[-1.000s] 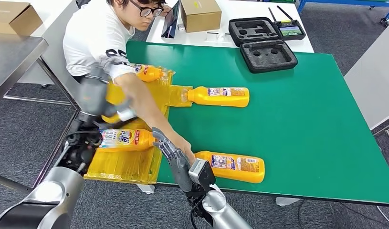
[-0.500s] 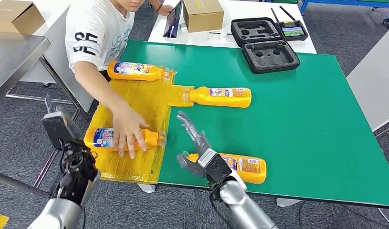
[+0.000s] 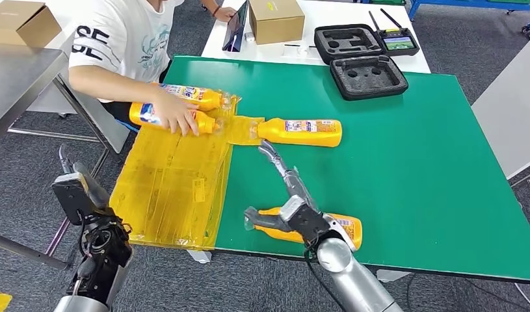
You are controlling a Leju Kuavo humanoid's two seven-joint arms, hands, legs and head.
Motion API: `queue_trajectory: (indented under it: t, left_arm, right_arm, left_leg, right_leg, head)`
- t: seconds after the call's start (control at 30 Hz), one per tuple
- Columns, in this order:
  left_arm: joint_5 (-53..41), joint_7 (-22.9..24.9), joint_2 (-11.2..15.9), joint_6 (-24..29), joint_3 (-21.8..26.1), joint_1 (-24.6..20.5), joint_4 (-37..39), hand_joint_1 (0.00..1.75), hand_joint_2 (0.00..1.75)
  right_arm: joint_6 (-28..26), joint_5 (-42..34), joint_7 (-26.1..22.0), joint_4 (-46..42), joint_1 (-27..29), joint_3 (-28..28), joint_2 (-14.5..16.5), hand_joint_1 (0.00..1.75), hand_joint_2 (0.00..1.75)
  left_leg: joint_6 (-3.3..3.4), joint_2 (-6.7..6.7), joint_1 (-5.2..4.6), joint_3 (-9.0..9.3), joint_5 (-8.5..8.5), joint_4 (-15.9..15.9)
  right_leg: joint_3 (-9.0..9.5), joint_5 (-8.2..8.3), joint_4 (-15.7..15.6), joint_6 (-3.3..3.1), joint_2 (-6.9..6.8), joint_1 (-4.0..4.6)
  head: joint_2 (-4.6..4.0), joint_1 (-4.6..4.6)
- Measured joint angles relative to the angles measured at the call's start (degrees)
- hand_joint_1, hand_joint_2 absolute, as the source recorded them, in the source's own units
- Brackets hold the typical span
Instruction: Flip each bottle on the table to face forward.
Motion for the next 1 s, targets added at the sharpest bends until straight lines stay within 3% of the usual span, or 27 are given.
queue_trajectory:
  t: [0.1,0.17,0.27,0.33,0.6,0.83,1.0]
  left_arm:
    - [-1.97,0.00,0.11,2.16,-0.34,3.08,-3.33,0.00,0.00]
    - [-3.57,-0.01,0.11,3.51,-0.46,5.85,-6.14,0.00,0.00]
    - [-4.55,-0.02,0.14,4.11,-0.50,9.35,-9.68,0.00,0.00]
    - [-4.64,-0.02,0.18,4.16,-0.50,10.70,-11.14,0.00,0.00]
    - [-4.95,-0.02,0.15,3.85,-0.51,12.32,-13.26,0.00,0.00]
    - [-4.95,-0.02,0.05,2.63,-0.38,12.82,-13.26,0.00,0.00]
    - [-4.89,0.02,-0.11,2.44,-0.50,12.81,-12.84,0.00,0.00]
  right_arm:
    - [2.55,8.09,5.78,-1.70,-0.02,-0.79,-3.16,0.00,1.75]
    - [7.08,11.36,8.83,-2.94,-0.18,-1.17,-6.15,0.00,1.75]
    - [13.27,12.51,11.09,-4.58,-0.92,-1.52,-11.00,0.00,1.75]
    - [14.53,12.36,11.43,-5.36,-1.44,-1.81,-13.23,0.00,1.75]
    - [17.70,12.02,13.89,-6.95,-3.14,-1.51,-17.75,0.00,1.75]
    - [22.23,11.96,18.94,-9.03,-5.98,-0.40,-25.82,0.00,1.75]
    - [22.12,11.25,19.94,-12.30,-3.34,-0.21,-30.71,0.00,1.75]
  left_leg:
    - [0.02,-0.07,-0.05,-0.02,-0.02,0.00]
    - [0.04,-0.08,-0.08,-0.03,-0.05,0.00]
    - [0.09,-0.11,-0.10,-0.08,-0.08,0.01]
    - [0.11,-0.13,-0.10,-0.08,-0.09,0.01]
    - [0.11,-0.13,-0.03,-0.07,-0.05,0.01]
    - [0.14,-0.23,-0.13,-0.10,-0.05,0.02]
    - [0.18,-0.24,-0.15,-0.10,-0.09,0.03]
  right_leg:
    - [0.01,0.00,-0.01,0.00,-0.02,-0.05]
    - [0.01,-0.01,-0.03,0.01,-0.03,-0.07]
    - [0.00,-0.06,-0.06,0.08,-0.11,-0.09]
    - [0.01,-0.09,-0.06,0.15,-0.14,-0.09]
    - [0.01,-0.08,-0.02,0.16,-0.15,-0.02]
    - [0.06,-0.08,-0.04,0.17,-0.32,-0.13]
    - [0.04,-0.10,-0.06,0.20,-0.36,-0.15]
  head:
    - [0.00,0.02]
    - [0.00,0.02]
    - [0.00,0.02]
    - [0.00,0.02]
    - [0.00,-0.02]
    - [0.00,0.01]
    - [0.00,-0.01]
